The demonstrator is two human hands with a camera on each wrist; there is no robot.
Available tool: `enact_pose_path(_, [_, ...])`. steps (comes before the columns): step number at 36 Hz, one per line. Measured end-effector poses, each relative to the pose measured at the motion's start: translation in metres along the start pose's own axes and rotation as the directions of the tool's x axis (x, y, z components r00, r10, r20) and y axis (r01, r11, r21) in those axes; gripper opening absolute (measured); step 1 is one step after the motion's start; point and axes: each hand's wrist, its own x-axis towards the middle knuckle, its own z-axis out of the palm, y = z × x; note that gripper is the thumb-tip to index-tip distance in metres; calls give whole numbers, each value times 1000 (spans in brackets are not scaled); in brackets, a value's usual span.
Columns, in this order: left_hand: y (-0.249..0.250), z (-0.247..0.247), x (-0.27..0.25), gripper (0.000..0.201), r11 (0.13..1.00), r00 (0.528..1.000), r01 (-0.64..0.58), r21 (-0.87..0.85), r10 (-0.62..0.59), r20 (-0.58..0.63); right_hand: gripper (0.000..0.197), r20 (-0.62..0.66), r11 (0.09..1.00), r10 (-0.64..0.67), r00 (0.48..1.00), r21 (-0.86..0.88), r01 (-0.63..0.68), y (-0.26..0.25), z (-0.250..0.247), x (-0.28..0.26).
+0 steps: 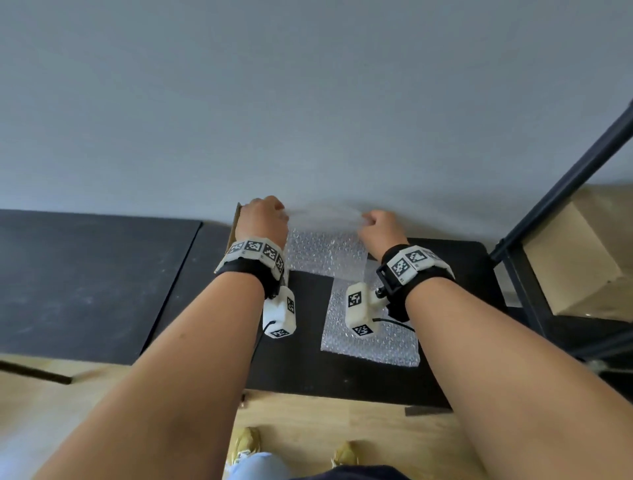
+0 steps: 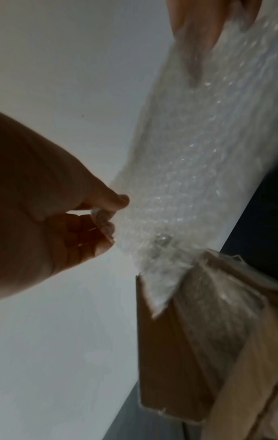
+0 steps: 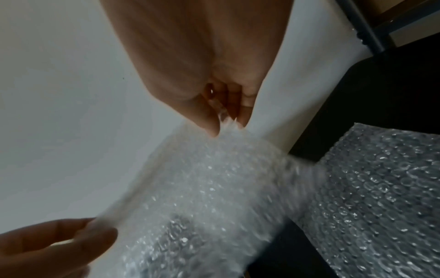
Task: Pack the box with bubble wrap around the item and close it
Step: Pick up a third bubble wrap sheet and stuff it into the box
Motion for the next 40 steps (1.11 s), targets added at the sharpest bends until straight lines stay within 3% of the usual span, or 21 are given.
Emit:
enact_pose_path(2, [-9, -4, 0, 30, 999, 1000, -22, 40, 23, -20, 19, -29, 1000, -11, 1000, -15, 11, -5, 9, 1])
enact_pose_path(5, [-21, -6, 1, 28, 998, 997, -51, 48, 54, -55, 22, -80, 997, 15, 997, -79, -21, -15, 21, 4])
enact_pose_path(9, [-31, -12, 9, 20, 995, 999, -50, -84, 51, 18, 16, -49, 972, 1, 999, -234, -13, -38, 31, -2])
enact_pose_path(12, [-34, -23, 15, 20, 986, 997, -48, -157, 58, 60, 59, -7, 959, -94, 996, -268, 89, -53, 41, -4])
enact_pose_path(13, [-36, -27, 17, 21, 983, 996, -55, -174, 66, 57, 61, -4, 936, -122, 992, -334, 114, -59, 44, -5])
enact_pose_path(15, [-40, -32, 22, 21, 979, 996, -77, -190, 85, 36, 34, -51, 888, -176, 983, -440, 136, -69, 50, -6])
enact_pose_path(16, [-43, -34, 24, 21, 978, 996, -79, -193, 86, 25, 13, -96, 888, -206, 974, -437, 145, -75, 52, -7])
enact_pose_path(19, [-55, -37, 30, 39, 977, 999, -31, -211, 36, 23, 32, -206, 960, -140, 968, -269, 82, -87, 57, -8])
enact_pose_path(21, [-65, -38, 32, 52, 979, 999, 26, -200, -20, 32, 21, -237, 980, -113, 965, -189, 68, -95, 57, -9])
enact_pose_path(22, [-70, -39, 33, 53, 981, 998, 56, -188, -51, 32, 17, -258, 983, -119, 959, -169, 76, -99, 57, -9])
enact_pose_path(24, [-81, -40, 34, 48, 986, 995, 98, -137, -92, 48, 33, -301, 988, -119, 946, -129, 83, -108, 58, -10])
enact_pose_path(27, [-99, -39, 36, 41, 990, 977, 139, 3, -138, 161, 40, -362, 990, -129, 923, -95, 101, -121, 66, -8])
enact_pose_path(30, [-114, -36, 36, 41, 985, 943, 146, 89, -165, 290, 41, -392, 978, -172, 904, -179, 108, -134, 81, -10])
enact_pose_path(32, [-121, -32, 36, 41, 987, 923, 127, 103, -155, 351, 44, -376, 940, -263, 888, -307, 148, -138, 93, -13])
enact_pose_path(35, [-128, -27, 34, 41, 988, 895, 124, 94, -152, 420, 47, -235, 844, -374, 897, -488, 224, -136, 115, -17])
enact_pose_path(38, [-135, -23, 34, 37, 991, 881, 108, 77, -131, 454, 29, -85, 804, -373, 924, -526, 276, -131, 138, -21])
enact_pose_path(40, [-137, -22, 36, 28, 995, 880, 79, 65, -100, 465, 19, 11, 824, -316, 949, -493, 280, -129, 152, -20])
